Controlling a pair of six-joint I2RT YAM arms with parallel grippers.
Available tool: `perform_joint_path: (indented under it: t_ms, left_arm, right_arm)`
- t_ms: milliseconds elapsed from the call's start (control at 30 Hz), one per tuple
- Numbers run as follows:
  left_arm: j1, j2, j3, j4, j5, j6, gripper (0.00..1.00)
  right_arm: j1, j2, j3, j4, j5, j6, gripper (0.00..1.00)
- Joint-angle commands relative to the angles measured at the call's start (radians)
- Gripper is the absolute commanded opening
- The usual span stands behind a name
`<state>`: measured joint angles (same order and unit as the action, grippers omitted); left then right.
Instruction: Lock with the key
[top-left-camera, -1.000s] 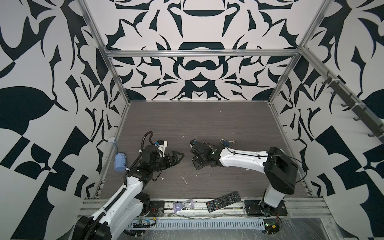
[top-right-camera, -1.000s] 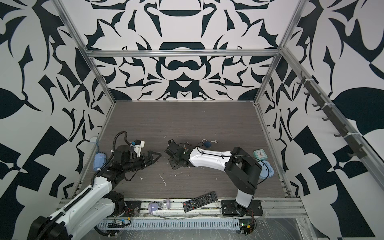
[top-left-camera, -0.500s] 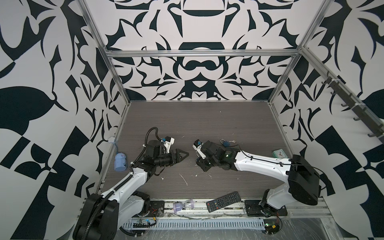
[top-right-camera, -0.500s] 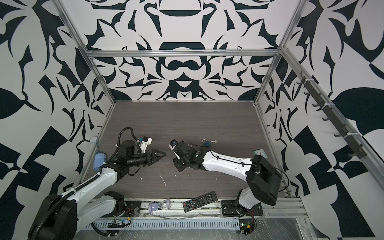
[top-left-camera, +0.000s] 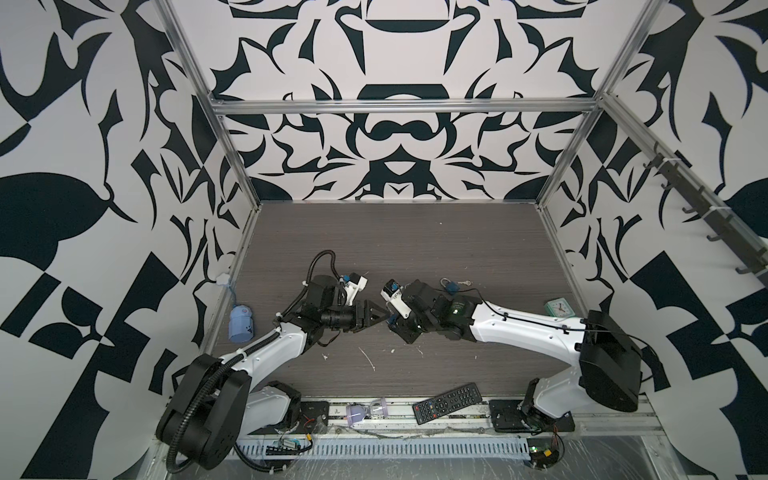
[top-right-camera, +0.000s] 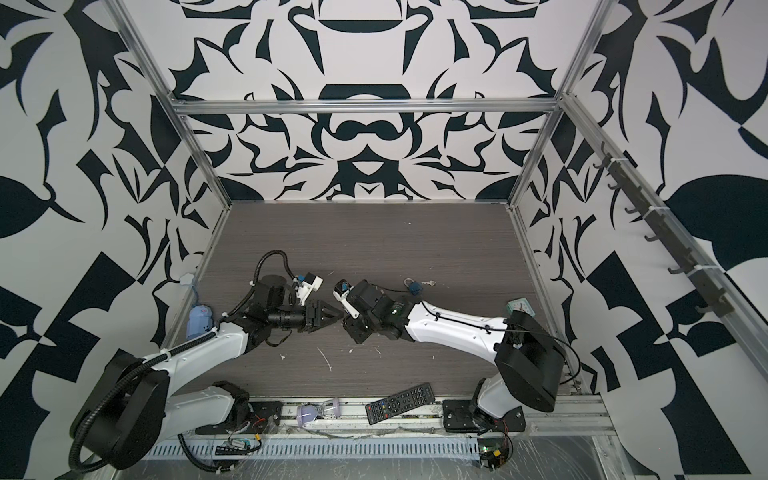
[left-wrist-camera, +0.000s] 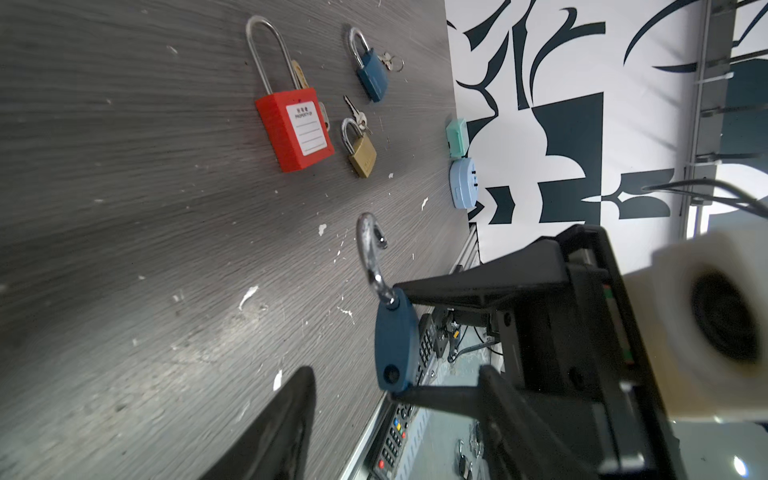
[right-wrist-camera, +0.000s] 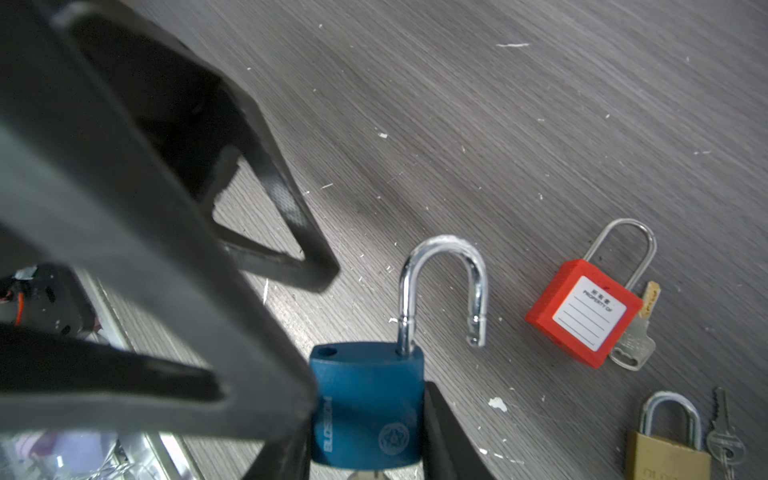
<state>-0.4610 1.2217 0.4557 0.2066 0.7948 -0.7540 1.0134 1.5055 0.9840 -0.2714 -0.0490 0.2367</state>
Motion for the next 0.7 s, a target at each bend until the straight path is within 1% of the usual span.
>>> perform_joint_path:
  t_ms: [0, 33, 100, 133, 200, 333, 367, 467, 500, 533, 567, 600, 633, 667]
  left_arm:
    - [-0.024, 0.032, 0.035, 0.032, 0.026, 0.007, 0.58]
    - [-0.030, 0.041, 0.037, 0.039, 0.030, 0.008, 0.53]
    - [-0.040, 0.044, 0.037, 0.052, 0.027, 0.002, 0.46]
    - [-0.046, 0.074, 0.038, 0.059, 0.031, 0.001, 0.44]
    - [-0.053, 0.090, 0.042, 0.063, 0.034, -0.005, 0.37]
    - [-0.066, 0.106, 0.047, 0.074, 0.043, -0.008, 0.35]
    - [-0.069, 0.112, 0.050, 0.076, 0.045, -0.008, 0.30]
    - [-0.080, 0.125, 0.059, 0.079, 0.051, -0.008, 0.11]
    - [-0.081, 0.127, 0.061, 0.080, 0.053, -0.011, 0.03]
    - [-0.081, 0.128, 0.061, 0.084, 0.053, -0.016, 0.00]
    - [-0.081, 0.127, 0.060, 0.089, 0.050, -0.021, 0.00]
    - [-0.081, 0.126, 0.055, 0.099, 0.047, -0.029, 0.00]
    - [-0.081, 0.121, 0.049, 0.111, 0.041, -0.040, 0.00]
    - [-0.081, 0.115, 0.041, 0.124, 0.032, -0.052, 0.00]
  right_arm:
    - [0.010, -0.042, 0.053, 0.039, -0.009, -0.020, 0.00]
    - [0.011, -0.041, 0.056, 0.040, -0.008, -0.022, 0.00]
    - [0.013, -0.044, 0.057, 0.039, -0.006, -0.023, 0.00]
    - [0.015, -0.045, 0.056, 0.040, -0.006, -0.025, 0.00]
    - [0.014, -0.045, 0.058, 0.039, -0.005, -0.027, 0.00]
    - [0.016, -0.047, 0.062, 0.039, -0.005, -0.032, 0.00]
    - [0.015, -0.048, 0.061, 0.039, -0.004, -0.033, 0.00]
    - [0.016, -0.045, 0.064, 0.040, 0.004, -0.032, 0.00]
    - [0.016, -0.046, 0.067, 0.040, 0.010, -0.026, 0.00]
    - [0.017, -0.048, 0.068, 0.037, 0.018, -0.021, 0.00]
    - [0.016, -0.048, 0.070, 0.037, 0.025, -0.010, 0.00]
    - [0.016, -0.051, 0.071, 0.042, 0.031, 0.008, 0.04]
    - [0.013, -0.052, 0.074, 0.036, 0.034, 0.011, 0.14]
    - [0.013, -0.055, 0.074, 0.034, 0.036, 0.014, 0.21]
